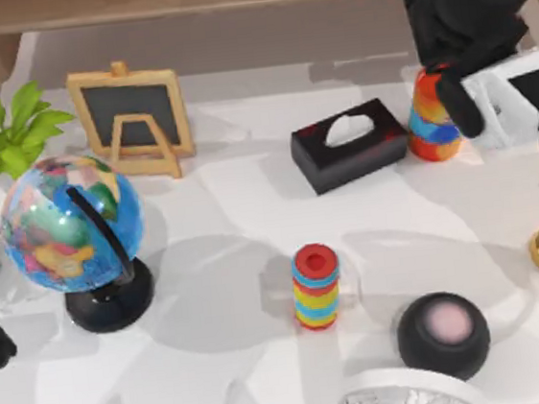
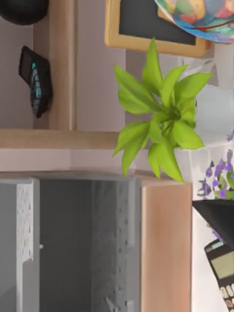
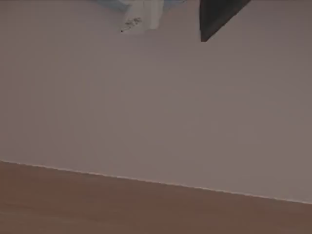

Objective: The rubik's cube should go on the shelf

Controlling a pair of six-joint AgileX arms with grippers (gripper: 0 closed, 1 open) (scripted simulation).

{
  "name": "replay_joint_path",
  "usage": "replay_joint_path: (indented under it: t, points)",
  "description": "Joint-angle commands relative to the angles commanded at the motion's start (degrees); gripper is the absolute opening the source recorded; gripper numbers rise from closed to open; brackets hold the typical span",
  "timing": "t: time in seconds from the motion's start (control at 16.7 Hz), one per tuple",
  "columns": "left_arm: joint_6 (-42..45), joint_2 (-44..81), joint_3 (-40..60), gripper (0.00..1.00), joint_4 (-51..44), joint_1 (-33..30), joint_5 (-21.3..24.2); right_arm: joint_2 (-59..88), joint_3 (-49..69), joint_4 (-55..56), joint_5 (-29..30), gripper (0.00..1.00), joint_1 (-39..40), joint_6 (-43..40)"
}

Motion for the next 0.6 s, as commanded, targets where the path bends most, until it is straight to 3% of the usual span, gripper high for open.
replay_joint_path:
  t: [0.24, 0.6]
  points:
    - [0.0, 0.0, 0.0, 1.0, 0.0, 0.0, 0.0, -11.3, -10.5, 8.3, -11.5, 1.0, -10.8, -13.0]
    - [0.0, 0.0, 0.0, 1.0, 0.0, 0.0, 0.0, -20.3, -28.4, 19.9, -30.5, 1.0, -39.7, -37.5]
